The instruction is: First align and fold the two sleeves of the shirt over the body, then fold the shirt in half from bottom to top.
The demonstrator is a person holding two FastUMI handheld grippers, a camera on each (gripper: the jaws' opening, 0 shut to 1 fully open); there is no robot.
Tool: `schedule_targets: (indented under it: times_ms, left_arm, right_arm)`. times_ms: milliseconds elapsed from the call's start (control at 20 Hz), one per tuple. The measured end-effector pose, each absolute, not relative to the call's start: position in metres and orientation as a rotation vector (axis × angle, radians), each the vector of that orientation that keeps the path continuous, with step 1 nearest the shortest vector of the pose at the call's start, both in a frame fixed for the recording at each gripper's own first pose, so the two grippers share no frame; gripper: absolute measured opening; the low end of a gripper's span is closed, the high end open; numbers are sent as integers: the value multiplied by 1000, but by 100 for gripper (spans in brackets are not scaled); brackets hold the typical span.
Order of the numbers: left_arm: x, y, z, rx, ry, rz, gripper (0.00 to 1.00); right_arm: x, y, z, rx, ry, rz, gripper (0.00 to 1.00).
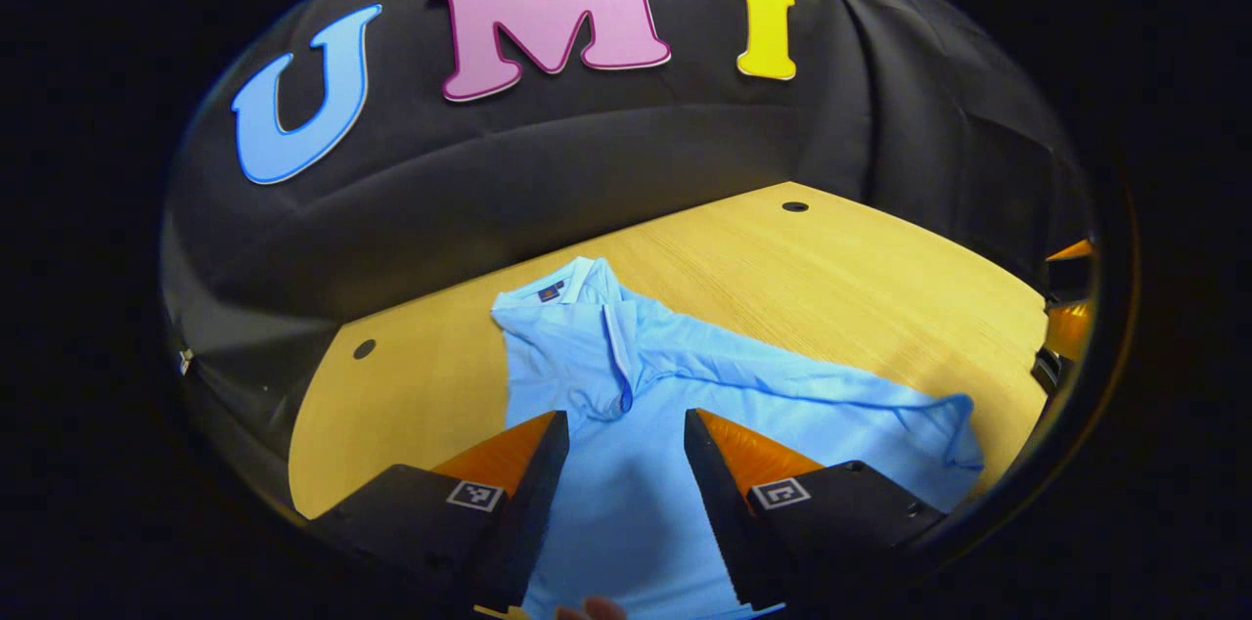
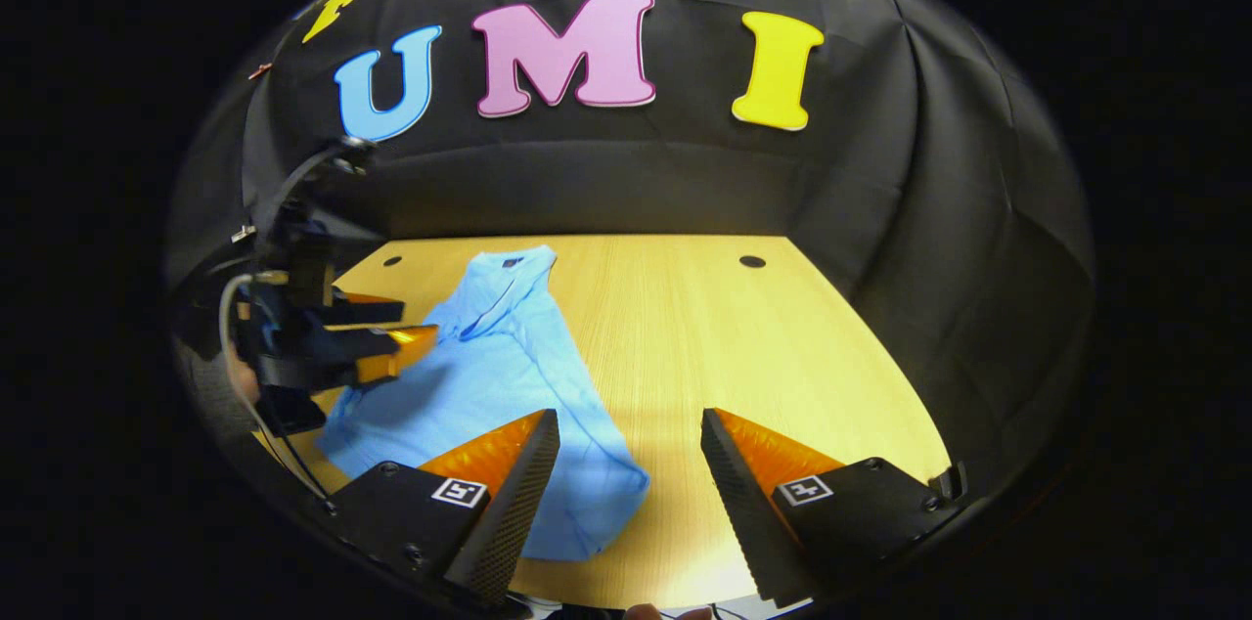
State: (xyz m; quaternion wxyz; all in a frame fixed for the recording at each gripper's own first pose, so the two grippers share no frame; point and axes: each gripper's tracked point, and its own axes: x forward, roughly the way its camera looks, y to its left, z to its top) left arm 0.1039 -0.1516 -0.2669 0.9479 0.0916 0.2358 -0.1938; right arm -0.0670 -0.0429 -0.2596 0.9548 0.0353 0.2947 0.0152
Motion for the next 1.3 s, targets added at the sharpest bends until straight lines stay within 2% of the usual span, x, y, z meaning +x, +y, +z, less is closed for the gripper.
schedule_targets:
  times_ms: [150,500,800,1100,1150,1200,1250,1300]
  left_arm:
    - [56,-118,-279,168,548,-364,77]
    - [-41,-52,-357,107,819,-267,77]
    - [-46,-46,-383,46,912,-223,77]
    - [-42,-54,-386,-31,961,-235,77]
    - [-42,-51,-388,-30,967,-236,65]
    - [-41,-55,-387,-28,962,-254,59]
    - [-42,-58,-386,-18,968,-268,38]
    - [-40,-62,-387,-10,965,-285,34]
  right_arm:
    - [-77,-37,-286,70,670,42,92]
    - [-117,-16,-351,37,863,78,92]
    - [-129,-6,-390,14,990,104,92]
    - [-114,4,-392,31,1006,147,92]
    - [-113,6,-392,29,1005,160,81]
    - [-112,9,-391,28,1000,172,79]
    - [-111,11,-392,34,1001,178,63]
    - [-111,13,-391,41,997,182,54]
